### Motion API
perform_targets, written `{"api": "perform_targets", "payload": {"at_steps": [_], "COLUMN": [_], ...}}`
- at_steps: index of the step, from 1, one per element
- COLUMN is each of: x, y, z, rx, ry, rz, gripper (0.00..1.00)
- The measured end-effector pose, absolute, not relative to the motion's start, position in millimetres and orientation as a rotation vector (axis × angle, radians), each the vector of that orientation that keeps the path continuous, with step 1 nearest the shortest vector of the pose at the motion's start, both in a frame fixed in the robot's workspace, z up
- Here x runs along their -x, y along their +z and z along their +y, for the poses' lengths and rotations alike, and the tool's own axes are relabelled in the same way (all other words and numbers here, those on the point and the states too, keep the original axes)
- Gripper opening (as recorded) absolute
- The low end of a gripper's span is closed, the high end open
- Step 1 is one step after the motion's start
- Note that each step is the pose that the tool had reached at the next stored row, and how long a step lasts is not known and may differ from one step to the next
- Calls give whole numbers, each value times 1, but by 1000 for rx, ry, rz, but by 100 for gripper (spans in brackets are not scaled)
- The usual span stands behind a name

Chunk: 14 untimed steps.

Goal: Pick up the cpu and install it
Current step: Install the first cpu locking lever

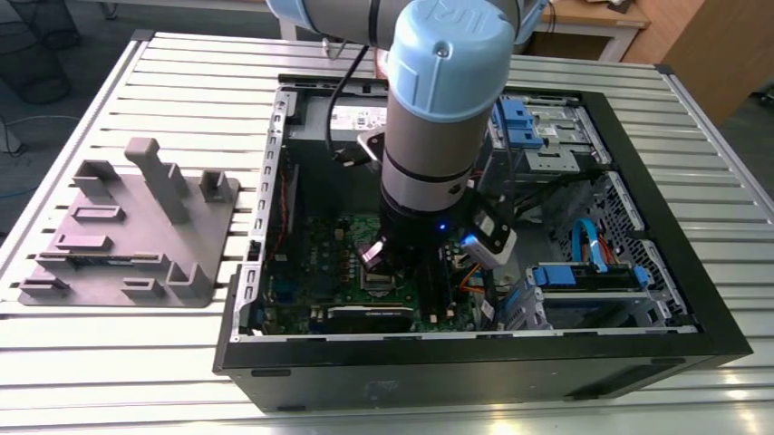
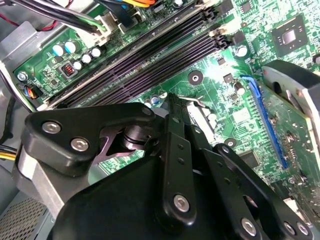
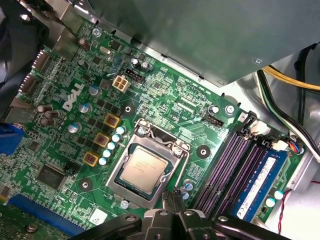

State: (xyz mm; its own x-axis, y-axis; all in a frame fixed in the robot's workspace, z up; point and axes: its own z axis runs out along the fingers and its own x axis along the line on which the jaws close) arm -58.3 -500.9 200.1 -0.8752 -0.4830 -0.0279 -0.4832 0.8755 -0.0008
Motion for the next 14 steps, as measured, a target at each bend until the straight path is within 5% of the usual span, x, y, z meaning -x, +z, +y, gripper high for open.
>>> {"api": "perform_targets", "payload": {"at_steps": [14], "x": [59], "y": [194], "z": [-504], "rx": [772], "ry": [19], "rz": [3015], "gripper": [11]}}
